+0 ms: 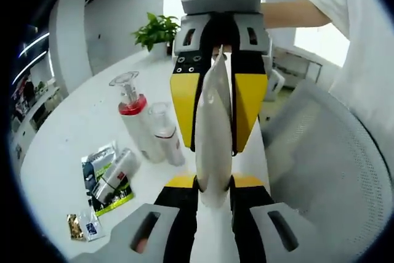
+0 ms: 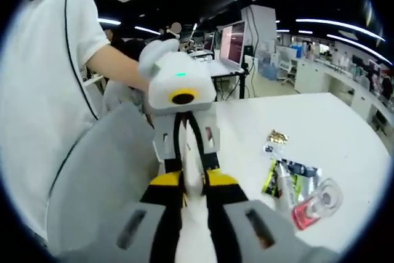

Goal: Arrange the skincare products in the storage area until every visible bottle or jar stands upright without overlapping.

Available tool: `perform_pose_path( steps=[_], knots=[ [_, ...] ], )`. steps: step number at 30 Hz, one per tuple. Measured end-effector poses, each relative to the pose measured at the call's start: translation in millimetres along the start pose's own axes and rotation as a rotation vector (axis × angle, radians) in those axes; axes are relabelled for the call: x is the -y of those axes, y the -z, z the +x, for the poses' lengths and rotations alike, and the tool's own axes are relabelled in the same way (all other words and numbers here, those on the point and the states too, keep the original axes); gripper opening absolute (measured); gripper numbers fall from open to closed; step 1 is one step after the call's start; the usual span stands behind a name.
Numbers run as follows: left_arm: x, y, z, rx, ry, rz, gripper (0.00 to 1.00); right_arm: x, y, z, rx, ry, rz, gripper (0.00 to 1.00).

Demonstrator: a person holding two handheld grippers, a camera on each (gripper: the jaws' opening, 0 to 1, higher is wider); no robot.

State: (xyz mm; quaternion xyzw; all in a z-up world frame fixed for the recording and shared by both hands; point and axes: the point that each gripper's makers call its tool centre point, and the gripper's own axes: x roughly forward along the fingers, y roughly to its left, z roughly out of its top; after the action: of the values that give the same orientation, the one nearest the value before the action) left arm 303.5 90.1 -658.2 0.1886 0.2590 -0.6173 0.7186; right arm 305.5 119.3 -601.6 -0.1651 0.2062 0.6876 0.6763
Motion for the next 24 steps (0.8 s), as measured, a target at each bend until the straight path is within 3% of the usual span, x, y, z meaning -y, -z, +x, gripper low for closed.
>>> perform_pose_path(
  steps=[24],
  knots=[
    [-13.0, 11.9, 8, -0.006, -0.017, 0.016, 0.16, 11, 11.5, 7, -0.014, 0.056, -0.002, 0.16]
  ],
)
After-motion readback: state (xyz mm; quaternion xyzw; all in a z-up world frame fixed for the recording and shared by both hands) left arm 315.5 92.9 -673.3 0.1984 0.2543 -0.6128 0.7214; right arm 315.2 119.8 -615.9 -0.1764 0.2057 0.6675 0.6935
